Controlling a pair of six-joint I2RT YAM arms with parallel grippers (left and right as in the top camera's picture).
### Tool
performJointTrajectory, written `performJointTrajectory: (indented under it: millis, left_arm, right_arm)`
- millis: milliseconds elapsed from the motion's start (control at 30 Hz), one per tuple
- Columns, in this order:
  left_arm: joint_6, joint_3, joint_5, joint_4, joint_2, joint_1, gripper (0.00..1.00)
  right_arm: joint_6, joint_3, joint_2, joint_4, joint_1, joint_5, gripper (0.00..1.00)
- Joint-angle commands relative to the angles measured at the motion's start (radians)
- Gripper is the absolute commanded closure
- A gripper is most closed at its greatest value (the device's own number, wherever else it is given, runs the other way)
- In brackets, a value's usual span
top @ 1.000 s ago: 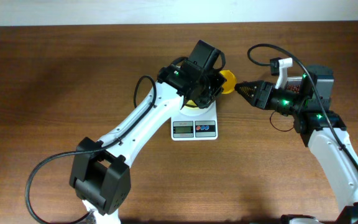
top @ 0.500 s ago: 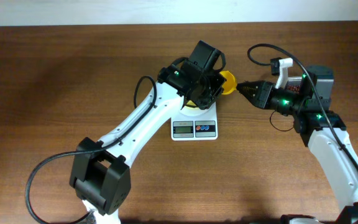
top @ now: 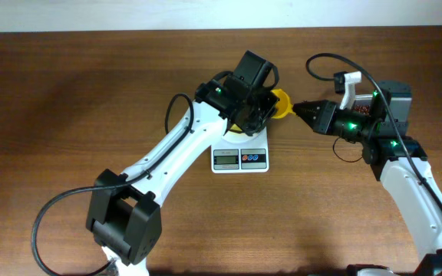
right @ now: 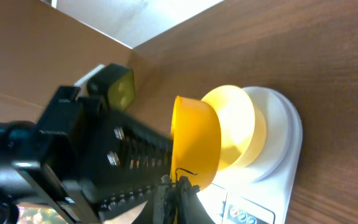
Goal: Scoop item into bowl and weigh 50g on scale
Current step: 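Open the left gripper, releasing the scoop to the right gripper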
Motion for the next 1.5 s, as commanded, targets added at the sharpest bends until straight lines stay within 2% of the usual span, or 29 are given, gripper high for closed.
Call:
performJointTrajectory:
  millis: [0,233,367,567,667,800,1000,1067,1133,1333,1367,1467]
  left_arm:
    - [-0.008,0.020,0.008,-0.003,-0.028,-0.006,0.01]
    - [0.008,0.020,0.009,-0.028,-0.029,0.011,0.01]
    - [0.070,0.020,0.009,-0.044,-0.043,0.042,0.01]
    - [0.299,0.020,0.008,-0.050,-0.138,0.096,0.01]
    - [0.462,0.020,0.008,-0.079,-0.172,0.135,0.01]
    - [0.621,0.020,0.008,-0.133,-0.188,0.189,0.01]
    - [1.017,0.020,0.008,-0.225,-0.188,0.267,0.01]
    - [1.111,0.020,0.008,-0.247,-0.188,0.270,0.01]
    - [1.152,0.020,0.008,-0.268,-0.187,0.270,0.01]
    - [1.151,0.019,0.009,-0.286,-0.187,0.270,0.01]
    - [1.147,0.019,0.009,-0.289,-0.187,0.270,0.04]
    - [1.144,0.019,0.010,-0.306,-0.187,0.261,0.39]
  right_arm:
    - [-0.008,0.012,0.002,0.000,0.005,0.010,0.96]
    - [-0.007,0.012,0.002,-0.001,0.004,0.017,0.96]
    - [-0.007,0.012,0.002,-0.004,0.004,0.035,0.96]
    - [-0.004,0.012,0.002,-0.005,0.004,0.054,0.96]
    - [-0.004,0.012,0.002,-0.005,0.004,0.058,0.96]
    - [-0.004,0.012,0.002,-0.004,0.004,0.065,0.96]
    - [-0.004,0.012,0.002,-0.004,0.004,0.087,0.96]
    - [-0.004,0.012,0.002,-0.004,0.004,0.087,0.96]
    - [-0.004,0.013,0.000,-0.004,0.004,0.090,0.96]
    - [-0.008,0.041,-0.053,-0.089,0.004,0.235,0.96]
    - [-0.008,0.050,-0.064,-0.104,0.004,0.251,0.96]
    - [-0.008,0.083,-0.095,-0.172,0.004,0.319,0.96]
